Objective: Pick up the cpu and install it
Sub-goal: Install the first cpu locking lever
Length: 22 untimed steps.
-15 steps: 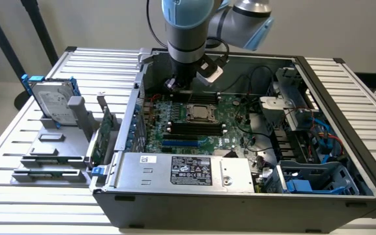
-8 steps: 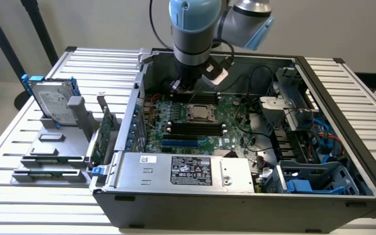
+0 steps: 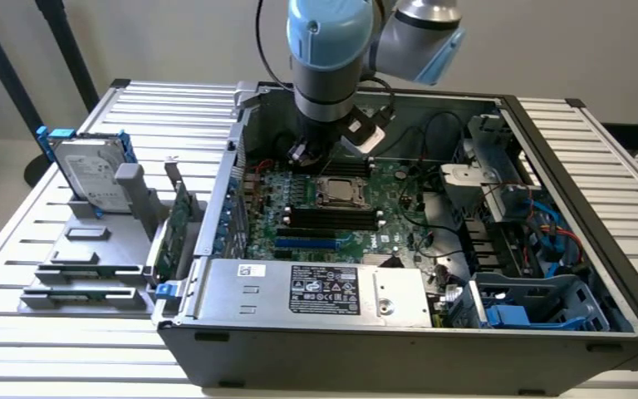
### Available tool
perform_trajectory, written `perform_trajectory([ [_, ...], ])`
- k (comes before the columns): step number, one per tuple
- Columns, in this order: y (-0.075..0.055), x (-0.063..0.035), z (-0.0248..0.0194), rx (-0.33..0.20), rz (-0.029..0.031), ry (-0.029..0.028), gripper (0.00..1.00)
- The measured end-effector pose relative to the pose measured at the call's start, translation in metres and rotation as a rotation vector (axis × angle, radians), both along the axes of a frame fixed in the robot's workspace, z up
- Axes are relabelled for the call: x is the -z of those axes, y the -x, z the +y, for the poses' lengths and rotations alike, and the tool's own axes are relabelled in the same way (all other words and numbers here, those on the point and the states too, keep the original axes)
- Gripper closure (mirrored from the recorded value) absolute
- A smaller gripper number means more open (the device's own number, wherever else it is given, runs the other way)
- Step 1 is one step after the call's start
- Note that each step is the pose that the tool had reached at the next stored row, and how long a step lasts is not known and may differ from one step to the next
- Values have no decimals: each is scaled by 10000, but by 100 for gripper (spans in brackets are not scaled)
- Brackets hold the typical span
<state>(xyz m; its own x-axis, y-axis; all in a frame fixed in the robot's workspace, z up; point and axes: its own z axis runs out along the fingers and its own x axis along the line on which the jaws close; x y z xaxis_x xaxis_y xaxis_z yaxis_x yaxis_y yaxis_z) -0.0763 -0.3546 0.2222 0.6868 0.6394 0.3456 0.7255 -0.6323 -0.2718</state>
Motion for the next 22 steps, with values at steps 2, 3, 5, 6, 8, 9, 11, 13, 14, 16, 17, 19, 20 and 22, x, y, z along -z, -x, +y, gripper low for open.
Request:
perform_trajectory([
  [2, 1, 36, 0, 0, -1, 20, 89],
  [3, 2, 54, 0, 0, 0, 30, 89],
  [5, 4, 91, 0, 0, 0, 53, 89],
  [6, 5, 110, 0, 0, 0, 63, 89],
  [8, 6, 146, 0, 0, 0, 76, 89],
  [9, 7, 164, 0, 0, 1, 82, 89],
  [11, 8, 199, 0, 0, 1, 92, 89],
  [13, 8, 227, 0, 0, 0, 96, 89],
  [14, 8, 237, 0, 0, 0, 98, 89],
  [16, 8, 249, 0, 0, 0, 99, 89],
  [17, 8, 253, 0, 1, 1, 100, 89],
  [19, 8, 257, 0, 1, 3, 103, 89],
  [20, 8, 259, 0, 2, 4, 102, 89],
  [22, 4, 261, 0, 0, 7, 100, 89],
])
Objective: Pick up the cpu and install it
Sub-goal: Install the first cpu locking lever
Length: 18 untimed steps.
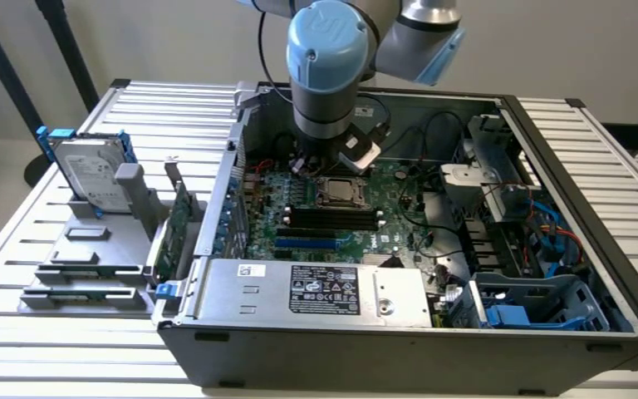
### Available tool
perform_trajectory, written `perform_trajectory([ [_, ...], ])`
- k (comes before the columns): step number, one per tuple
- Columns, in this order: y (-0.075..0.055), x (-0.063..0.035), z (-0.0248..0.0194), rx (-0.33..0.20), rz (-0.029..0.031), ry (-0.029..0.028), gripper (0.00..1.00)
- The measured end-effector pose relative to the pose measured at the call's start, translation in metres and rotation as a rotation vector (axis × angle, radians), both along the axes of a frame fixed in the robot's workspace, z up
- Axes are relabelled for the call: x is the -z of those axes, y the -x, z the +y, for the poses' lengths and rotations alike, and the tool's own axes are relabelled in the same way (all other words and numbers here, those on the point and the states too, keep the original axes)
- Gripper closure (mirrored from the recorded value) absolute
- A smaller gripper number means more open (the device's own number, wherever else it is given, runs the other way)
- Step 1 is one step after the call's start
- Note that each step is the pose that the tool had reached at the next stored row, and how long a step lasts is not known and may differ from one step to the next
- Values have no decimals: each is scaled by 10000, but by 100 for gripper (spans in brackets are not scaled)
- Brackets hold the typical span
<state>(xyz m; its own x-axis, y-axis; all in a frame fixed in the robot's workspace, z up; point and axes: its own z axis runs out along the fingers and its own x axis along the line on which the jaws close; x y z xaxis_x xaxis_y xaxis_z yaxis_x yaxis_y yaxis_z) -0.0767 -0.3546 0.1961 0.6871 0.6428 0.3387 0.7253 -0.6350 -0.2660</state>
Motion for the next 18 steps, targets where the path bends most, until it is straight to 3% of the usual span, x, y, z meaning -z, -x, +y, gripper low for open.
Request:
perform_trajectory([
  [18, -70, 6, 2, 0, 41, 0, 89],
])
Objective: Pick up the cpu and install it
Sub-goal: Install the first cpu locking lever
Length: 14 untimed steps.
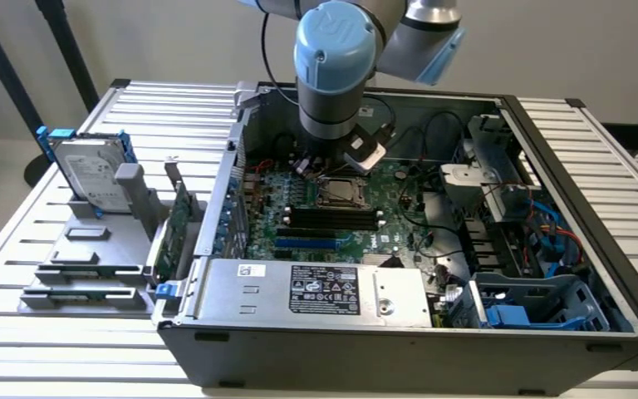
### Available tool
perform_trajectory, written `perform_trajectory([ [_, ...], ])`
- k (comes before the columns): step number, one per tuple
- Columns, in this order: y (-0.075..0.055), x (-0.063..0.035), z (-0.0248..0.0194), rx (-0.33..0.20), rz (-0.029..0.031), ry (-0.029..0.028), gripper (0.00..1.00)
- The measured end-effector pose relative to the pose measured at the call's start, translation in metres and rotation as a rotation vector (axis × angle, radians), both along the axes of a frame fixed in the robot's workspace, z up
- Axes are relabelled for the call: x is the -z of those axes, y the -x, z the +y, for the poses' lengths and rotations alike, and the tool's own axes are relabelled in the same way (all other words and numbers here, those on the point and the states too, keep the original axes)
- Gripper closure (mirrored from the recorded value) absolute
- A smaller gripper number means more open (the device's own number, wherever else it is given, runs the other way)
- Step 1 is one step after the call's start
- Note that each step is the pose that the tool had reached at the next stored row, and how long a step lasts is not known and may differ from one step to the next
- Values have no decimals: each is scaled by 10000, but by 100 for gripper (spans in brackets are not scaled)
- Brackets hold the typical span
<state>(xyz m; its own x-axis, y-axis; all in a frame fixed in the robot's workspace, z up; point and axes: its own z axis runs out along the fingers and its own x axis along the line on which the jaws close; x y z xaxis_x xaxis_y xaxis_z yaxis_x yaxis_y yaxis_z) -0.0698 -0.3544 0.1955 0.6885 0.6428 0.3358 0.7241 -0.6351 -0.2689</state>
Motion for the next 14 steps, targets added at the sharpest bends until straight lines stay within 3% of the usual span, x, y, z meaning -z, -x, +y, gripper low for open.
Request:
perform_trajectory([
  [14, -46, 3, -1, 0, 52, -2, 89],
])
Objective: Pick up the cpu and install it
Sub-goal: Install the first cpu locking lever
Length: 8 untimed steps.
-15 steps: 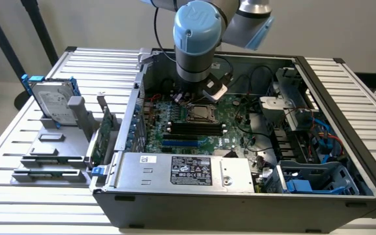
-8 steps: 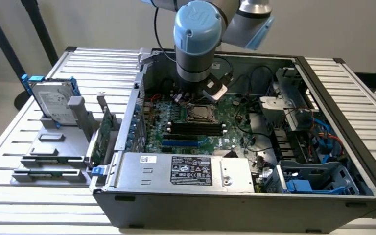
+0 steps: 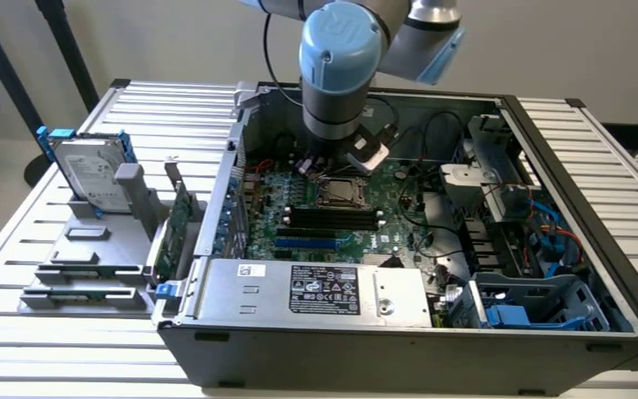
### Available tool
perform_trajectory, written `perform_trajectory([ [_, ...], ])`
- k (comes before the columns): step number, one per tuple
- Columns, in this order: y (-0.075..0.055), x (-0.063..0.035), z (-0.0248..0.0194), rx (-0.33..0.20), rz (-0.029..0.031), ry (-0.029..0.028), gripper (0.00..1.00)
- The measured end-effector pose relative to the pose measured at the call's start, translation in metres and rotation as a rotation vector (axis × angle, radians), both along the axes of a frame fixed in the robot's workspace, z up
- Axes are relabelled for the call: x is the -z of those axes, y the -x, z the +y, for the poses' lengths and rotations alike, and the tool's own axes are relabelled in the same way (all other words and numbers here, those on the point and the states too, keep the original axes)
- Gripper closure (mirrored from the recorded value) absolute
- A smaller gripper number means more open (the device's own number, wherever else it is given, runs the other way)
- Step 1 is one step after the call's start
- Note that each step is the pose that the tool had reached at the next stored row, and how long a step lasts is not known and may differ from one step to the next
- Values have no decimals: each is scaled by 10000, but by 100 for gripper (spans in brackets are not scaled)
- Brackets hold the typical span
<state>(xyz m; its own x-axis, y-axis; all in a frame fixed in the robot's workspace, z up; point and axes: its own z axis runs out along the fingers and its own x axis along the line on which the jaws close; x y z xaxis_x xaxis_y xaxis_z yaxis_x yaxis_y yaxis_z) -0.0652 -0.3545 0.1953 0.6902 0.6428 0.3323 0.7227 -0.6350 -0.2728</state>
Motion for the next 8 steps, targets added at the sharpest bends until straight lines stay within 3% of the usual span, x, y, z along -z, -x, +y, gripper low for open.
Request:
perform_trajectory([
  [8, -58, 6, 0, 0, 95, 1, 89],
])
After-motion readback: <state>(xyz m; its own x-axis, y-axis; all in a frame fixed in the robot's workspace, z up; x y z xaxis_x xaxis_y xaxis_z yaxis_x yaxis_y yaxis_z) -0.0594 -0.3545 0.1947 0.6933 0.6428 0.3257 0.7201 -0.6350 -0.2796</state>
